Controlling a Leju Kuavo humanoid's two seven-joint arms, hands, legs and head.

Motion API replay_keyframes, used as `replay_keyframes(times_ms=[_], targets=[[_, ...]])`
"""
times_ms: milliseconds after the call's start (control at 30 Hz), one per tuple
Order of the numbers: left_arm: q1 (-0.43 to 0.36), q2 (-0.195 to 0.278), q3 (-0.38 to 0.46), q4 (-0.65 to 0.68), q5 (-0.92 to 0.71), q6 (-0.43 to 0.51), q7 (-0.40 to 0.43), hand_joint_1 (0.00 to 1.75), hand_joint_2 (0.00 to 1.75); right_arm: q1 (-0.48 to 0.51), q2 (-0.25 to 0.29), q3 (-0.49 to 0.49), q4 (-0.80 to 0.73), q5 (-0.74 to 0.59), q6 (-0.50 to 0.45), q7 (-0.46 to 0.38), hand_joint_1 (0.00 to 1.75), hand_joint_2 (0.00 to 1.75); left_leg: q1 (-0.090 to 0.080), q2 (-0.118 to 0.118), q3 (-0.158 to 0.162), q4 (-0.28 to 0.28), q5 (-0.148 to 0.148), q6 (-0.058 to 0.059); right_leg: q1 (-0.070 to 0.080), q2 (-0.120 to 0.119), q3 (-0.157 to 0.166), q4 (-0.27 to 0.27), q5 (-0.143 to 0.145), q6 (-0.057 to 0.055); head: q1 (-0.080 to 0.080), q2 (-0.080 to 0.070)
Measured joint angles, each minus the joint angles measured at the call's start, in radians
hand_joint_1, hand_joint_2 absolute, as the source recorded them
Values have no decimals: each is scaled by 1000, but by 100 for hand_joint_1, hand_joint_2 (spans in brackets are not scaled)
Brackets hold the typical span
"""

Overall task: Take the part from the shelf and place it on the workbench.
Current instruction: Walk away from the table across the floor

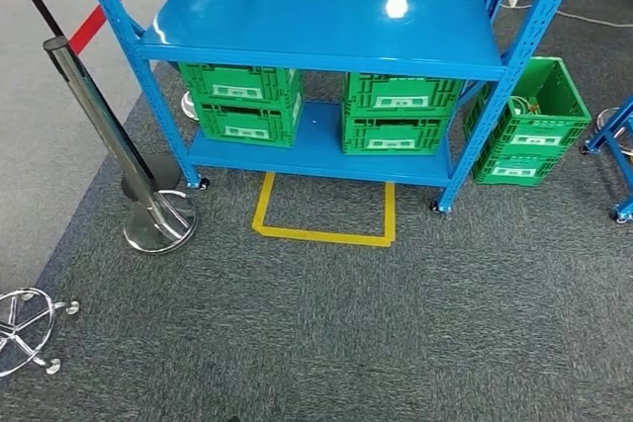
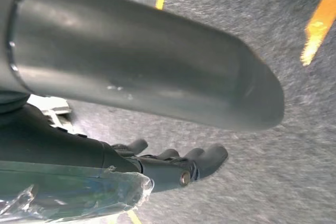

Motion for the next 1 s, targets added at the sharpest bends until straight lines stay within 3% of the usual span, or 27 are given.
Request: replay_keyframes(times_ms=[67, 100, 200, 233, 267, 367, 433, 500, 567, 700, 767, 900, 1000], targets=[[-2, 0, 0, 0, 0, 0, 0, 0, 0, 0, 0, -1, 0, 0, 0, 0, 0, 0, 2, 1, -8, 27, -18, -13, -5, -1, 12, -11, -3, -10, -4, 0], [-3, 1, 0, 0, -1, 0, 0, 0, 0, -1, 1, -1, 0, 0, 0, 0, 0, 0, 4, 1, -30, 70, -38, -19, -8, -2, 19, -16, -4, -15, -7, 0], [0, 2, 0, 0, -1, 0, 0, 0, 0, -4, 0, -3, 0, -1, -1, 0, 0, 0, 13, 1, -146, 253, -89, -31, -9, -2, 34, -18, -17, -22, -9, 0], [2, 3, 0, 0, -1, 0, 0, 0, 0, -3, 0, -5, 0, -1, -1, 0, 0, 0, 16, 1, -172, 279, -81, -33, -9, -1, 40, -18, -22, -21, -9, 0], [3, 3, 0, 0, 0, -1, 1, 0, 0, -2, 1, -7, 0, -1, 0, 0, 0, 0, 17, 1, -181, 269, -51, -35, -10, 0, 48, -18, -27, -20, -9, 0], [3, 4, 0, 0, 5, -4, 8, 0, 0, 0, 1, -11, 0, 1, 0, 1, 0, 0, 18, 2, -139, 113, 74, -31, -11, 3, 66, -16, -46, -7, -10, 0], [4, 5, 0, 0, 12, -4, 16, 0, 87, -4, 1, -15, 0, 1, -1, 4, 0, 87, 17, 2, -113, 39, 94, -23, -7, 4, 64, -13, -59, 3, -9, 0], [7, 5, 0, 0, 16, -4, 21, 0, 175, -6, 0, -21, 0, -1, -1, 8, 0, 175, 17, 1, -105, 21, 84, -19, -4, 3, 65, -14, -63, -6, -7, 0], [10, 6, 0, 0, 19, -3, 22, 0, 175, -7, 0, -26, 0, -5, -1, 11, 0, 175, 15, 0, -104, 19, 82, -17, -5, 1, 69, -20, -61, -16, -7, 0], [10, 7, 0, 0, 20, -3, 22, 0, 175, -8, 1, -35, 0, -7, 0, 12, 0, 175, 13, -1, -103, 19, 77, -8, -6, 1, 83, -30, -60, -12, -7, 0], [11, 8, 0, 0, 20, -3, 22, 0, 175, -8, 1, -37, 0, -7, 0, 12, 0, 175, 12, 0, -103, 19, 76, -6, -6, 1, 88, -34, -59, -6, -7, 0], [10, 8, 0, 0, 20, -3, 22, 0, 175, -8, 1, -40, 0, -7, 0, 12, 0, 175, 10, 0, -102, 20, 74, -3, -10, 1, 89, -37, -62, 17, -7, 0], [10, 9, 0, 0, 22, -6, 22, 0, 175, -8, 1, -42, 0, -12, 1, 12, 0, 175, 9, 0, -97, 20, 72, -2, -11, 1, 86, -37, -65, 23, -7, 0]])
